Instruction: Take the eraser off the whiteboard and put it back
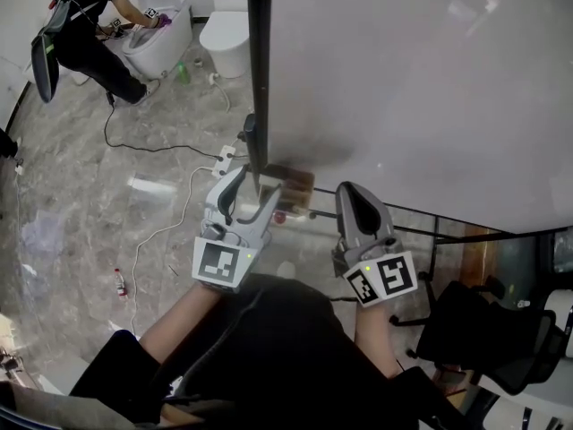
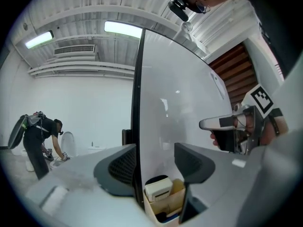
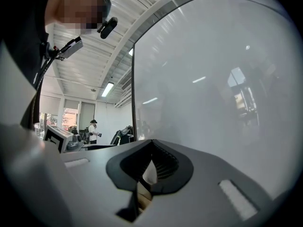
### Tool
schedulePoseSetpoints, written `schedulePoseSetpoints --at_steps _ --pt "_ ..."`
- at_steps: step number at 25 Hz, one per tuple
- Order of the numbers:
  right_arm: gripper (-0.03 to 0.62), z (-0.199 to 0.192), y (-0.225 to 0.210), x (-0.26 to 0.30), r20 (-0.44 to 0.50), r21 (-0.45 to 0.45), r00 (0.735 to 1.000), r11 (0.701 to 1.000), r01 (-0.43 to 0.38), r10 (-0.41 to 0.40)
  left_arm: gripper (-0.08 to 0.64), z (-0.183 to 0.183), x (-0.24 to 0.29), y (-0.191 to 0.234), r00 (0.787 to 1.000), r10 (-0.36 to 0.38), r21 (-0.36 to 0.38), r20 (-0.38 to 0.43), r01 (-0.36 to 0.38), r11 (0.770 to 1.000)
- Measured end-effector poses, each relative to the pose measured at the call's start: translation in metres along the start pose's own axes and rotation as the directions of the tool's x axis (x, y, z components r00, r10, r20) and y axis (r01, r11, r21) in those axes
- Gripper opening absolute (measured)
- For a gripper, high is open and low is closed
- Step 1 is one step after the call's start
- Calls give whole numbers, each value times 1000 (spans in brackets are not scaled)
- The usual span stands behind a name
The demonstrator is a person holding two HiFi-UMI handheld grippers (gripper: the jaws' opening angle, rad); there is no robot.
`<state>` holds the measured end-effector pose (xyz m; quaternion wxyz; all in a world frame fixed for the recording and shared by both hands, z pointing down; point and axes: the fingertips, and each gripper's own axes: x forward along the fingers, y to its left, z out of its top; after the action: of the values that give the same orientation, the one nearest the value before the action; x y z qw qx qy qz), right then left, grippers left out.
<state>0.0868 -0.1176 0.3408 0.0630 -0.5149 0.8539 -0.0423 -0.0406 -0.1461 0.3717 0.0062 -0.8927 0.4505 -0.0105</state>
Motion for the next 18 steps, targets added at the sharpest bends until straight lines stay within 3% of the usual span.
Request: schedulePoseSetpoints --at_steps 13,18 --pt "9 1 17 -9 18 -6 994 994 107 -107 55 13 -19 15 991 -129 -35 38 130 991" --pt "9 -4 27 -10 7 -10 991 991 131 -131 14 5 -25 20 988 -152 -53 20 152 987"
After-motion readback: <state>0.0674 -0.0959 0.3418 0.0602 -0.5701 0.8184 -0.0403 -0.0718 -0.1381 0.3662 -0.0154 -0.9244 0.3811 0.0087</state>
